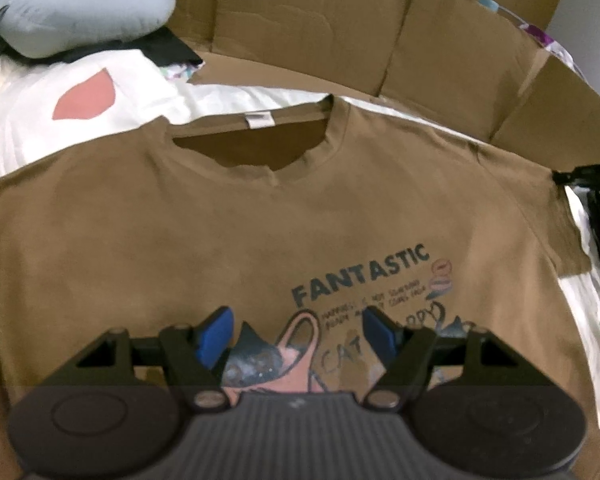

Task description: Fold clothes

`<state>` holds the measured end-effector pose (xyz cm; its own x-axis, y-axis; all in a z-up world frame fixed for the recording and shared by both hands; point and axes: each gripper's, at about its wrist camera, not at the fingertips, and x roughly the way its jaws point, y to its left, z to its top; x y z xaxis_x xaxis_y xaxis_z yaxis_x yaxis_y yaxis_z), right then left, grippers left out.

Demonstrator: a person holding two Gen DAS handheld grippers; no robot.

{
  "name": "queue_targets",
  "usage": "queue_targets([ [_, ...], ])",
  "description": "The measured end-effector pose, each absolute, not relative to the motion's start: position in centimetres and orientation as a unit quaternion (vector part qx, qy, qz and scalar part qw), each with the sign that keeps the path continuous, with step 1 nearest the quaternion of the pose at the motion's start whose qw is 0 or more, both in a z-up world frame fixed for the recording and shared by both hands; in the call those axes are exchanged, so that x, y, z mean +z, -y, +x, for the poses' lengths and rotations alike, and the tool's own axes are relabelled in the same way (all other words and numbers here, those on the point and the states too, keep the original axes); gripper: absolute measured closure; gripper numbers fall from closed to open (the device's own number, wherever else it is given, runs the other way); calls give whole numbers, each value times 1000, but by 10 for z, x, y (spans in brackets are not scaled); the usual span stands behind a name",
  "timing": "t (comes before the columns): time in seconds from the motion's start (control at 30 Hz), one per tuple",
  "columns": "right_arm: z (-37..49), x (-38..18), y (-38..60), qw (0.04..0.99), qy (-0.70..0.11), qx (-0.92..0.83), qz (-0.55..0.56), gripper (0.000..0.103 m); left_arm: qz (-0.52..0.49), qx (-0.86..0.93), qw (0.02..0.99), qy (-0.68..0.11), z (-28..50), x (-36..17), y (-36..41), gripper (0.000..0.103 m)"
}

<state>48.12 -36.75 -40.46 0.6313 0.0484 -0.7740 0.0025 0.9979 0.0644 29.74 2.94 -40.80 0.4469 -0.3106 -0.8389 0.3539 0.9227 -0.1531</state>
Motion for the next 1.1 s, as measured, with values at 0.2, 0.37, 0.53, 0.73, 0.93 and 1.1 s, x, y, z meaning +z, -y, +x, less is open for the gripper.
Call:
queue_targets([
  [0.2, 477, -403, 363, 900, -435, 4, 8, 85, 21, -192, 851, -487, 298, -407, -33, 29],
  [0.37, 452, -380, 365, 905, -425, -1, 35, 62, 14, -188, 855, -483, 298, -401, -40, 29],
  [0.53, 418, -372, 362, 896, -439, 12, 68, 62, 17, -187, 858, -478, 295, -394, -44, 29],
  [0.73, 384, -383, 357, 878, -474, 19, 59, 62, 14, -164, 861, -482, 291, -392, -56, 29],
  [0.93, 375, -392, 359, 865, -495, 35, 72, 63, 15, -148, 857, -493, 284, -400, -61, 29],
  [1.1, 379, -403, 357, 856, -512, 40, 59, 81, 18, -153, 855, -495, 279, -403, -62, 29],
])
